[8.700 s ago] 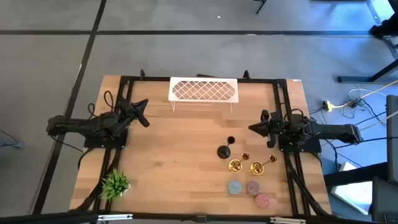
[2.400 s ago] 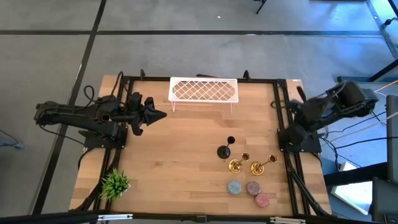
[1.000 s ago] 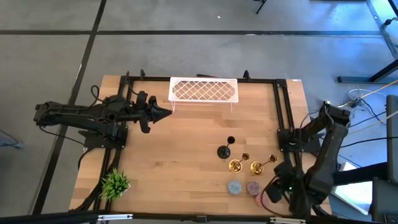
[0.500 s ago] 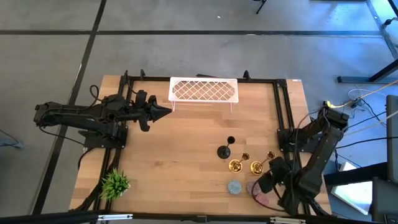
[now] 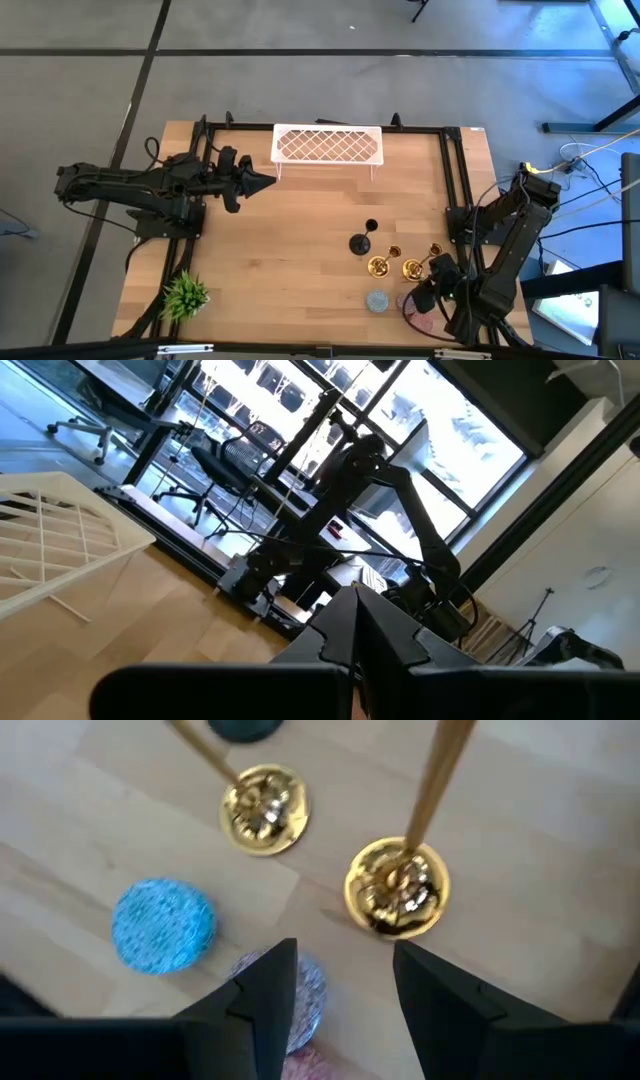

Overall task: Pick & Place candle stick holders
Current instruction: Put the black candle holder on the shelf

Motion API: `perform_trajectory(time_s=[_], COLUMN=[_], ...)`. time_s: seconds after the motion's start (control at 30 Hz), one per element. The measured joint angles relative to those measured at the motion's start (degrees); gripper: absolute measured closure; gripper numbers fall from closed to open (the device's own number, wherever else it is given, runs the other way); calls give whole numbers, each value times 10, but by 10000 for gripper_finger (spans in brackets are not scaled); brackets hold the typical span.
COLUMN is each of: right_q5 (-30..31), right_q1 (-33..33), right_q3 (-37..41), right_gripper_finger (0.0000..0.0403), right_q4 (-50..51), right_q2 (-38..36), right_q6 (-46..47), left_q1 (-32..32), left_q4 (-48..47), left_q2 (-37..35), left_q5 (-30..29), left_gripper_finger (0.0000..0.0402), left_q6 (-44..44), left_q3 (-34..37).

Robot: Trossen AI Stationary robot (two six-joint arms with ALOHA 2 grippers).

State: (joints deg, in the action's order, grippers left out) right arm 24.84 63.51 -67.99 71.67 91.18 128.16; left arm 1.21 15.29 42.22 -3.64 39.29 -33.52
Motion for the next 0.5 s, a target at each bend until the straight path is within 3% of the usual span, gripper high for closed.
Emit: perform_trajectory(time_s=[0.3,0.5], right_q5=[-47,-52], right_q1=[30,52], right_q3=[0,0], right_gripper_finger=[232,232], right_q4=[-97,-205], right_q2=[0,-1], right_q6=[-31,-36], left_q1=[0,-1], left_q4=[-1,-37], left_q2=[0,17], left_q5=[5,63], left_gripper_finger=[398,398], left_q6=[0,-7], left_q3=[0,0])
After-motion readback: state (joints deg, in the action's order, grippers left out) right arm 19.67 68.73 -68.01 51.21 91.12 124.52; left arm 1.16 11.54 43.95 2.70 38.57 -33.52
